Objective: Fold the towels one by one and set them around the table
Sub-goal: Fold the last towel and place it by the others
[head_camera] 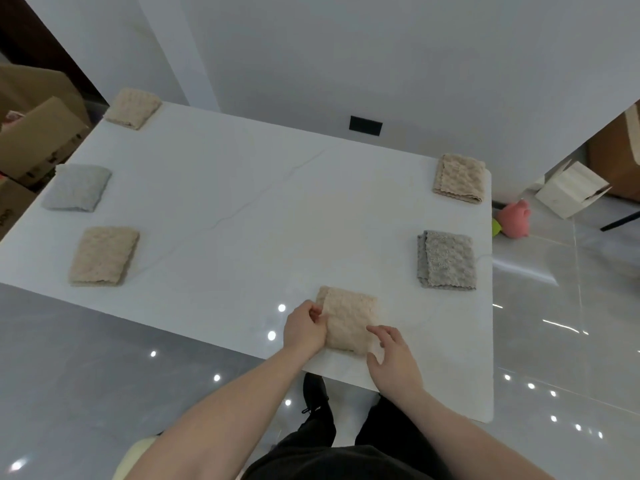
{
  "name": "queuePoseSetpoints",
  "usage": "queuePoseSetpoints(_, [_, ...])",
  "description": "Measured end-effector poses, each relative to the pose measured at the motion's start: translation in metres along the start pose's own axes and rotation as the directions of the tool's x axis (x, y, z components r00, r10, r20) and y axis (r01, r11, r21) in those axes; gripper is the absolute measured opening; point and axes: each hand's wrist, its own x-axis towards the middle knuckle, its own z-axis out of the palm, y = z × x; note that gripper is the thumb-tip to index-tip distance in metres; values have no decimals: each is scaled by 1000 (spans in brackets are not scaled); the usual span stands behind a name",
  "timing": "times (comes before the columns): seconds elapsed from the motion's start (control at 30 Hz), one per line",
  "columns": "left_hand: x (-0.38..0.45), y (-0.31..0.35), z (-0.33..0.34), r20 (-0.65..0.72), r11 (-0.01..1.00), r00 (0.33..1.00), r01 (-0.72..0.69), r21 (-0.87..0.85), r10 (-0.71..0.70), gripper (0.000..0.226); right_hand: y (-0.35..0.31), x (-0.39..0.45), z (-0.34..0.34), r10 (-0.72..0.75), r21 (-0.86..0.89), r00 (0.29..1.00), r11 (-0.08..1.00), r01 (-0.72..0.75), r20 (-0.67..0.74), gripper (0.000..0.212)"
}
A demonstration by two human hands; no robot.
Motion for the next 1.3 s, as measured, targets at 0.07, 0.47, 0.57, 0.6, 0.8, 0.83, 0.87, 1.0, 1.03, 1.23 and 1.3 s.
queuePoseSetpoints(0.07, [0, -8, -3, -18, 988, 995, -96, 124, 99, 16, 5, -3, 5, -131, -174, 987, 974, 145, 88, 62])
queuePoseSetpoints(0.47, [-20, -41, -4, 593, 482, 800, -559, 675, 97, 96, 3, 6, 28, 5, -513, 895, 821, 251, 446, 95])
queuePoseSetpoints(0.57, [-26, -36, 3, 588, 497, 805, -541, 678, 75, 104, 3, 7, 28, 17, -491, 884, 837, 244, 468, 98])
queuePoseSetpoints(0.6, [-28, -34, 4, 595, 517, 801, -536, 667, 63, 106, 4, 6, 26, 12, -485, 880, 838, 251, 475, 98])
queuePoseSetpoints(0.8, [-35, -16, -26, 496, 692, 860, -432, 578, 122, 99, -3, 2, 8, 14, -423, 903, 887, 187, 429, 93])
queuePoseSetpoints(0.83, [-36, -14, -35, 425, 746, 893, -384, 545, 149, 94, -11, 4, 6, 8, -389, 928, 909, 148, 372, 91])
queuePoseSetpoints(0.87, [-37, -12, -47, 342, 792, 924, -334, 512, 169, 86, -20, 7, 5, -10, -359, 945, 924, 133, 326, 88])
queuePoseSetpoints(1.0, [-34, -24, -110, 19, 906, 984, -169, 387, 176, 71, -73, 33, -1, -130, -268, 934, 936, 226, 333, 82])
queuePoseSetpoints(1.03, [-33, -32, -130, -54, 921, 985, -133, 366, 164, 70, -90, 40, -3, -168, -257, 922, 929, 267, 349, 82])
queuePoseSetpoints(1.23, [-5, -87, -248, -332, 947, 943, 111, 302, -5, 66, -201, 68, 16, -380, -78, 851, 898, 434, 363, 78])
queuePoseSetpoints(1.3, [14, -105, -285, -365, 948, 927, 183, 259, -79, 65, -234, 77, 32, -408, -36, 839, 893, 449, 359, 77])
